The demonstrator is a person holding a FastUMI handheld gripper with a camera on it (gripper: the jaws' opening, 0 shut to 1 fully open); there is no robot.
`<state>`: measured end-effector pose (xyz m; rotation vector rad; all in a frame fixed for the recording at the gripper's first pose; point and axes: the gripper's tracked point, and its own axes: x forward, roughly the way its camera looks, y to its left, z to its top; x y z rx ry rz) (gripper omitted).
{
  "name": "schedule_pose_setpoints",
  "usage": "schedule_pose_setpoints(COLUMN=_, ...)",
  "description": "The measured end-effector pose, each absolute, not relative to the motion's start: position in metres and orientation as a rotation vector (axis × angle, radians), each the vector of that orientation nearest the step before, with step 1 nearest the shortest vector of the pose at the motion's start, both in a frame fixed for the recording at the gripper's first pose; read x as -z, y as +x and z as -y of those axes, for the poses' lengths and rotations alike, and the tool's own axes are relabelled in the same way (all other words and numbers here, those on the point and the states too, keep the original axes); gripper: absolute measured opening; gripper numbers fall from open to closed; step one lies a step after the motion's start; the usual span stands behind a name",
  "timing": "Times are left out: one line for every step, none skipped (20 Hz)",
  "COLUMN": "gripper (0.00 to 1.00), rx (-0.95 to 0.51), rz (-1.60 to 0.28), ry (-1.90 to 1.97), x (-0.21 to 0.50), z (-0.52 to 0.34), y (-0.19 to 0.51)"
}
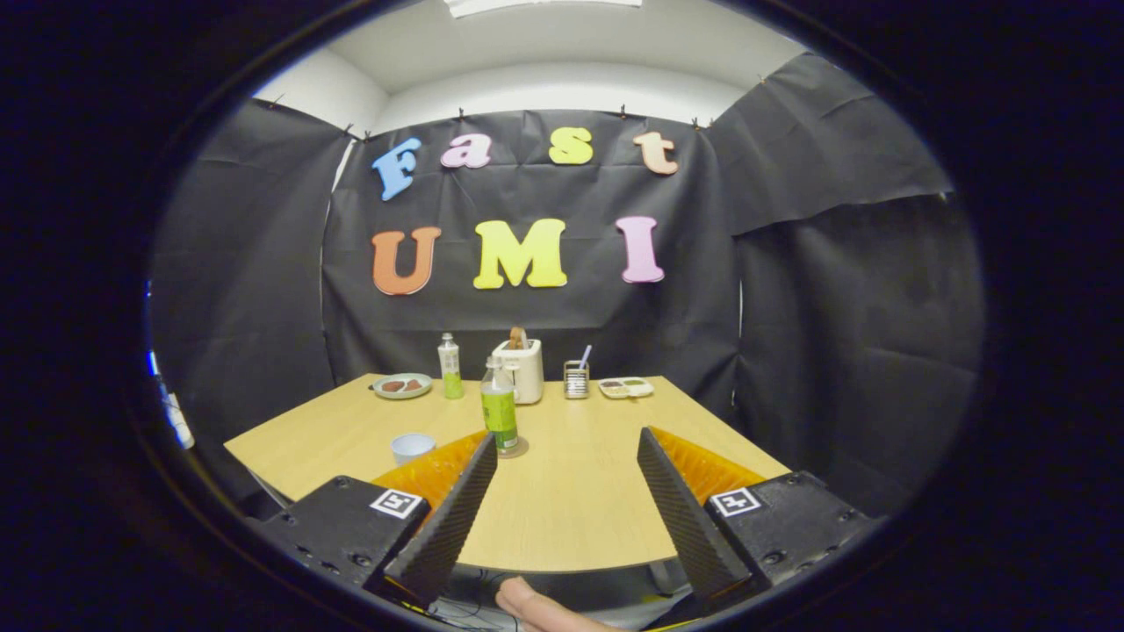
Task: Take the bottle from table, then pour the juice into the cup, finally place the bottle on the coaster
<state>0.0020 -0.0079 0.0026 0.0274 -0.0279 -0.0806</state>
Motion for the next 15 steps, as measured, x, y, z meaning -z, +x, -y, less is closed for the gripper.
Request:
schedule_pose_setpoints(gripper=1.0, rx=0.077, rz=0.031, ry=0.026, x=-0.005, z=0.006, y=-0.001)
schedule_pose_setpoints(gripper=1.0, rx=0.071, rz=0.03, ry=0.018, x=-0.002, z=0.002, y=-0.002)
schedule_pose_setpoints(gripper=1.0, rx=0.07, rz=0.032, ry=0.005, x=-0.003, z=-0.001, y=-0.003)
schedule_pose_setpoints(gripper=1.0, rx=0.073, rz=0.038, ry=-0.009, x=-0.004, z=-0.002, y=-0.005)
schedule_pose_setpoints(gripper=1.0, rx=0.07, rz=0.048, ry=-0.017, x=-0.006, z=-0.003, y=-0.008)
schedule_pose_setpoints(gripper=1.0, rx=0.058, rz=0.064, ry=-0.025, x=-0.009, z=-0.009, y=-0.01)
schedule_pose_setpoints(gripper=1.0, rx=0.037, rz=0.076, ry=-0.026, x=-0.01, z=-0.015, y=-0.014)
schedule_pose_setpoints(gripper=1.0, rx=0.008, rz=0.089, ry=-0.025, x=-0.01, z=-0.021, y=-0.015)
schedule_pose_setpoints(gripper=1.0, rx=-0.022, rz=0.108, ry=-0.011, x=-0.014, z=-0.025, y=-0.018)
schedule_pose_setpoints(gripper=1.0, rx=-0.05, rz=0.125, ry=0.011, x=-0.018, z=-0.029, y=-0.022)
schedule_pose_setpoints(gripper=1.0, rx=-0.067, rz=0.141, ry=0.038, x=-0.02, z=-0.029, y=-0.024)
schedule_pose_setpoints(gripper=1.0, rx=-0.068, rz=0.153, ry=0.063, x=-0.024, z=-0.025, y=-0.026)
schedule_pose_setpoints(gripper=1.0, rx=-0.068, rz=0.163, ry=0.09, x=-0.025, z=-0.021, y=-0.028)
schedule_pose_setpoints(gripper=1.0, rx=-0.076, rz=0.175, ry=0.116, x=-0.028, z=-0.02, y=-0.031)
schedule_pose_setpoints(gripper=1.0, rx=-0.083, rz=0.184, ry=0.136, x=-0.03, z=-0.021, y=-0.034)
